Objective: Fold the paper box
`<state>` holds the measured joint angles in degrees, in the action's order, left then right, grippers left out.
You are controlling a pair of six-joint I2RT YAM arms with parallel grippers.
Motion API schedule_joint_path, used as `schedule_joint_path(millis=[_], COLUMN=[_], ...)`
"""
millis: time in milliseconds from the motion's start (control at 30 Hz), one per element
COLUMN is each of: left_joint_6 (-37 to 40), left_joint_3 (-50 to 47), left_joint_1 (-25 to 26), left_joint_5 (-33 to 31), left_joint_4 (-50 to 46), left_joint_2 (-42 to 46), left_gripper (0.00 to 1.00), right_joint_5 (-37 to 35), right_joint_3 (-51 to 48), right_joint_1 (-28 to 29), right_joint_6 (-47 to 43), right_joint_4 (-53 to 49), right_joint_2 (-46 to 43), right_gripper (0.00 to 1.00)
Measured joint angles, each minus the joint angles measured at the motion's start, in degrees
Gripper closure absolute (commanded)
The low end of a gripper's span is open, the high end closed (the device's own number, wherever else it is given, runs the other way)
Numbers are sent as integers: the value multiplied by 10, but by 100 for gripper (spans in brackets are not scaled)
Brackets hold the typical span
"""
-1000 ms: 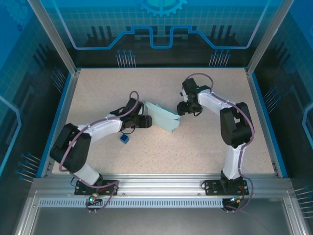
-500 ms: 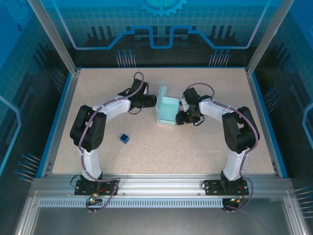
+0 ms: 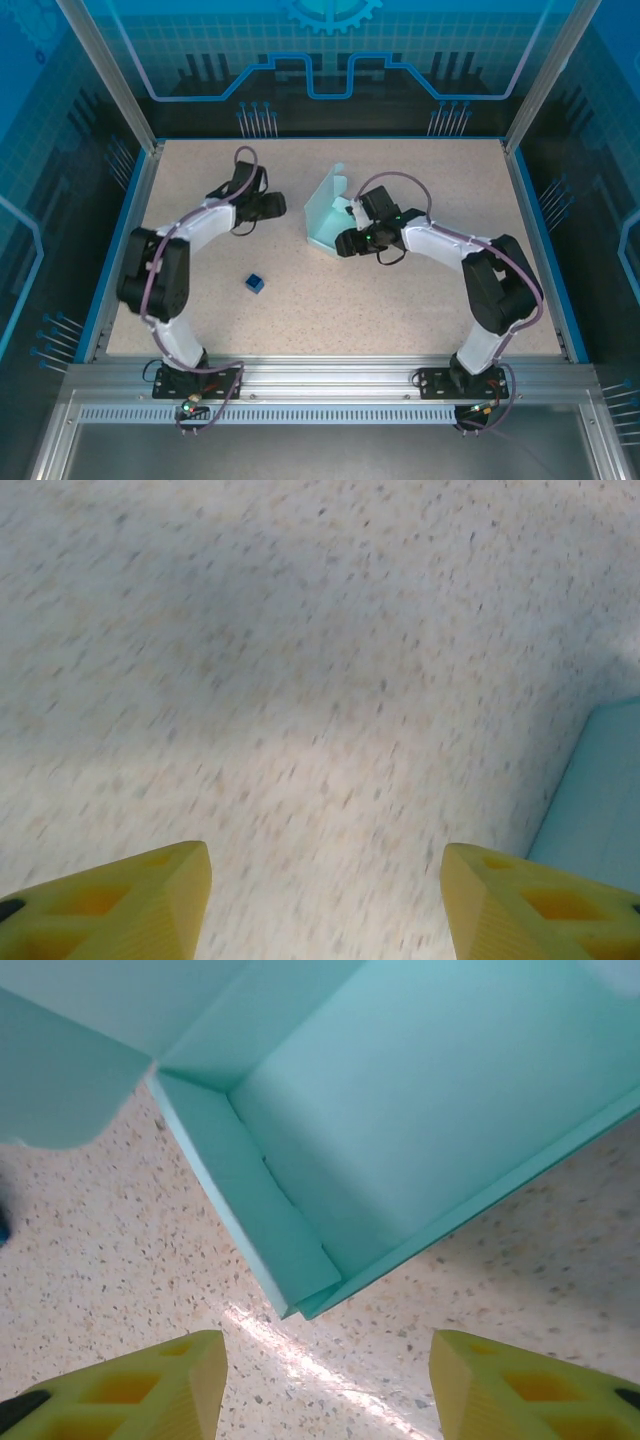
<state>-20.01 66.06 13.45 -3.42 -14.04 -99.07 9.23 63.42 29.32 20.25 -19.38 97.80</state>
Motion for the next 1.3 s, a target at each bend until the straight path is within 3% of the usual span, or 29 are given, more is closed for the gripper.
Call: schedule_joint_path(millis=[167, 400, 633, 933, 1300], left_joint_6=[-7, -21, -26, -25, -25], left_joint_3=[-105, -191, -201, -201, -202], left_joint_1=[5, 5, 5, 5, 5], left_joint_5=[2, 17, 29, 33, 40], left_joint_4=[-10, -45, -59, -67, -67], left_joint_2=[115, 217, 261, 267, 267], left_gripper=[36, 35, 35, 35, 35], right_joint_5=[1, 7, 35, 78, 114], right_joint_3=[12, 187, 332, 461, 495], right_joint_1=[-52, -138, -141, -139, -136], right_joint_6=[-37, -148, -267, -340, -366], right_joint_4=[-5, -64, -151, -245, -293], right_joint_2=[-19, 97, 221, 324, 360], right_gripper=[41, 44, 50, 61, 70])
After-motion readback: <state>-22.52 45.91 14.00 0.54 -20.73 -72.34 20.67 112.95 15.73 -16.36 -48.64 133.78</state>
